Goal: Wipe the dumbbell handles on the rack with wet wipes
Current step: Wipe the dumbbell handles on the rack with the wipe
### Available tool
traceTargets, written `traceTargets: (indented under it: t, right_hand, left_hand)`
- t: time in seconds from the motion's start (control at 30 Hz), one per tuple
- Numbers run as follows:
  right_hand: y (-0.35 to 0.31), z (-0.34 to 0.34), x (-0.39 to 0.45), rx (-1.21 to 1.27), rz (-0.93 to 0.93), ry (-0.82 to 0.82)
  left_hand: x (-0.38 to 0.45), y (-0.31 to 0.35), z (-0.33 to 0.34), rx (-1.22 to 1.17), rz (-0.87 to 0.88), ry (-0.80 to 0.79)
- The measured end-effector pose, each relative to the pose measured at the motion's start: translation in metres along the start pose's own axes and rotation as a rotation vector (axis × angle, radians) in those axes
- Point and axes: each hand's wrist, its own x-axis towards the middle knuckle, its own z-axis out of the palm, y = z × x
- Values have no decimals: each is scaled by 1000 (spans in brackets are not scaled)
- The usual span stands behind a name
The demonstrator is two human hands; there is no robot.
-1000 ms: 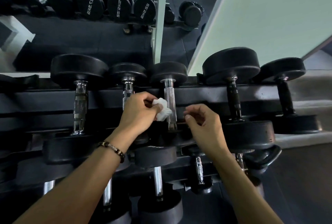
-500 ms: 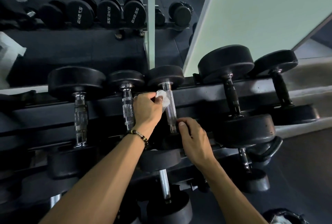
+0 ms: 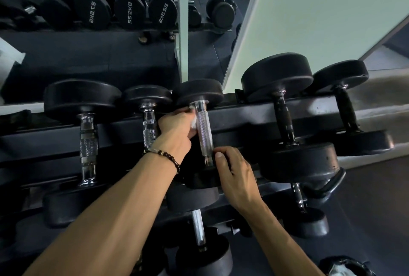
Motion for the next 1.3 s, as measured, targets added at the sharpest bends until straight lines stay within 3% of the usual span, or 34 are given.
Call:
traceTargets:
  t: [0.13, 0.27, 0.37, 0.53, 0.7, 0.87, 1.03, 1.13, 1.23, 1.3]
  right_hand:
    - [2, 2, 0, 16, -19, 14]
    - [3, 4, 0, 26, -31, 42]
    - [5, 3, 0, 39, -21, 36]
    - [6, 6, 1, 22, -21, 48]
    - [6, 5, 1, 45, -23, 44]
    - [5, 5, -2, 67, -46, 64]
    - [5, 0, -3, 104, -26, 33]
    - [7, 1, -5, 89, -17, 19]
    - [8, 0, -7, 77, 13, 14]
    - [7, -1, -10, 84, 58, -5]
  left_hand:
    - [-12, -8, -1, -18, 112, 145]
    - [-25, -11, -2, 49, 291, 109]
    - [-7, 1, 9, 48, 360, 238]
    - [-33, -19, -11, 175, 330, 85]
    - [-14, 2, 8, 221, 409, 233]
    - [-39, -26, -19, 349, 256, 104]
    - [-32, -11, -10, 430, 274, 124]
    - [-29, -7, -13, 590, 294, 110]
    - [-44, -15, -26, 1024, 262, -10]
    - [-48, -17, -27, 1087, 309, -25]
